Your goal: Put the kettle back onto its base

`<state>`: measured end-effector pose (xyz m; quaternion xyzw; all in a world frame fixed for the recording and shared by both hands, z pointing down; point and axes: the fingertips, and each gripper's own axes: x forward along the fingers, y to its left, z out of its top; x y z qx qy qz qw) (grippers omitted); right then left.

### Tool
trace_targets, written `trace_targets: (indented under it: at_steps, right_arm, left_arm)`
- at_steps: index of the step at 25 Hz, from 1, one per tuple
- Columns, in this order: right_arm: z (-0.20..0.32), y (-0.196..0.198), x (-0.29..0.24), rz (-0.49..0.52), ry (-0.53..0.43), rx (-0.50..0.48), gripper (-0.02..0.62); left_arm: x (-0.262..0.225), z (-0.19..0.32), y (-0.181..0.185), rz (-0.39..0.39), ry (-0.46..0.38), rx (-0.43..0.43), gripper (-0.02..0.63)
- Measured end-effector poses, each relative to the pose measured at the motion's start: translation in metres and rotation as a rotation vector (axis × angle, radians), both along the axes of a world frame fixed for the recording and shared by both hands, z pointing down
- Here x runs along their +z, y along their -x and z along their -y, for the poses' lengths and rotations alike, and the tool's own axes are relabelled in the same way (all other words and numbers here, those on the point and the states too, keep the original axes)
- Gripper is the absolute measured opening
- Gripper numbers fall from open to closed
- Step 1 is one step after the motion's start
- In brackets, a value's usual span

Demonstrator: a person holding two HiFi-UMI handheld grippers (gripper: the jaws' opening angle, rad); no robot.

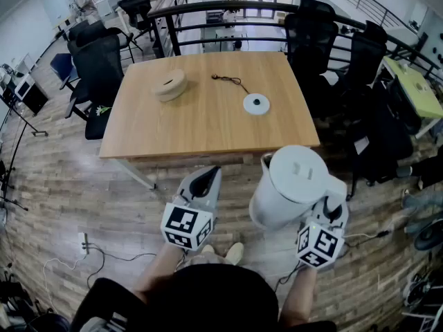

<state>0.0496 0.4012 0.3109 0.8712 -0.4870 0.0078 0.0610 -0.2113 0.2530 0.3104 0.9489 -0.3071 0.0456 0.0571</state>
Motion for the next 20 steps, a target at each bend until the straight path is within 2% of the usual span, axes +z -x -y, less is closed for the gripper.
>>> trace_targets:
  at_steps: [20]
  right_arm:
    - [0.001, -0.043, 0.006, 0.013, -0.005, -0.008, 0.081]
  left_arm:
    - [0.005, 0.004, -0.038, 0.016, 0.006, -0.01, -0.003]
